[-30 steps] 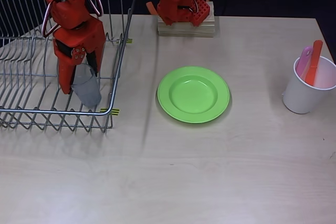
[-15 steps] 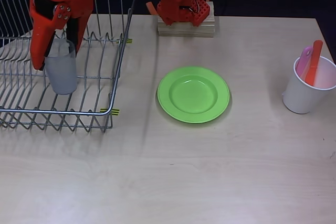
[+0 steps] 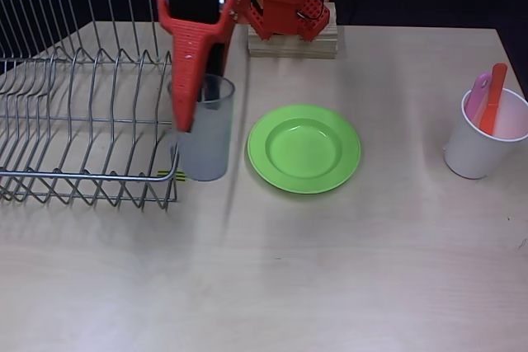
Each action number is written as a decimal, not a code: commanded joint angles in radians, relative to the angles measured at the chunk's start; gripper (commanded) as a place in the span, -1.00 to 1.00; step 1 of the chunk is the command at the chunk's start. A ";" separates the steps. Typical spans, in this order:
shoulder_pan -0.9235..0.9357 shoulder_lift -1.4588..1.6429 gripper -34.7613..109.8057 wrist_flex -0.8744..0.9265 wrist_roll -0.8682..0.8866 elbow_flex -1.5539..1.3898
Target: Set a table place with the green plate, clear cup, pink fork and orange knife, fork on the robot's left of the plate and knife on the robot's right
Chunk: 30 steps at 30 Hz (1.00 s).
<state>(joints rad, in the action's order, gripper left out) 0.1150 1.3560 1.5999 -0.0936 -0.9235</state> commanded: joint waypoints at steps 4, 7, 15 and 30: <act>-0.144 -0.101 -0.12 -0.069 0.097 -0.028; -0.195 -0.173 -0.12 -0.121 0.138 -0.057; -0.242 -0.250 -0.12 -0.232 0.230 -0.199; -0.273 -0.272 -0.10 -0.362 0.339 -0.393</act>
<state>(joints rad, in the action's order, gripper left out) -0.1350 1.0692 1.2456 0.2194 -1.3054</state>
